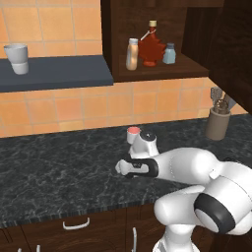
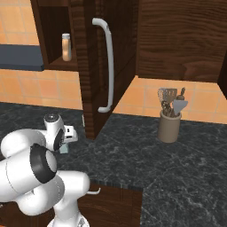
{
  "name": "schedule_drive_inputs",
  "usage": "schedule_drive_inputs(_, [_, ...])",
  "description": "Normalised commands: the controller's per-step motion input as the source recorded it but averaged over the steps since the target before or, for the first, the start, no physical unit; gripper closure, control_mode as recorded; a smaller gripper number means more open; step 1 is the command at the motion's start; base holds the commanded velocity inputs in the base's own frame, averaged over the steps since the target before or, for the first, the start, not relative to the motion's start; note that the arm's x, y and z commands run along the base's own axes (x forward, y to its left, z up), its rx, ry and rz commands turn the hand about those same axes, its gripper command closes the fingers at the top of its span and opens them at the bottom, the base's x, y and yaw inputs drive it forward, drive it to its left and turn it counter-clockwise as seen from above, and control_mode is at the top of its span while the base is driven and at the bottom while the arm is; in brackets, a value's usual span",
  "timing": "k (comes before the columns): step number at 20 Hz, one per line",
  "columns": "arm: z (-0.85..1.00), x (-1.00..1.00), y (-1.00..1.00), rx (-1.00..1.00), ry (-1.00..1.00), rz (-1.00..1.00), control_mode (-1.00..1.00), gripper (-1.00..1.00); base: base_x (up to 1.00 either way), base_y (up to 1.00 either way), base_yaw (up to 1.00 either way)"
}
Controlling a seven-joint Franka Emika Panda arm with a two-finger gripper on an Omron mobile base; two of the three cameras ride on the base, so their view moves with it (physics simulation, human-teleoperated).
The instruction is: Put the shaker and condiment bottle from the counter next to their counterparts in the cabinet.
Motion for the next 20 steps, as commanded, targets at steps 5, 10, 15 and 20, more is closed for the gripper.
schedule_drive_inputs(5, [-0.01, 0.0, 0.0, 0.0, -0.05, 0.0, -1.0, 1.0, 0.0, 0.0, 0.0])
schedule_drive_inputs(10, [0.0, -0.01, 0.0, 0.0, -0.09, 0.0, -1.0, 1.0, 0.0, 0.0, 0.0])
schedule_drive_inputs(15, [0.11, -0.1, 0.0, 0.0, -0.13, 0.0, -1.0, 1.0, 0.0, 0.0, 0.0])
schedule_drive_inputs(20, [0.38, -0.06, -0.07, 0.0, -0.07, 0.0, -1.0, 1.0, 0.0, 0.0, 0.0])
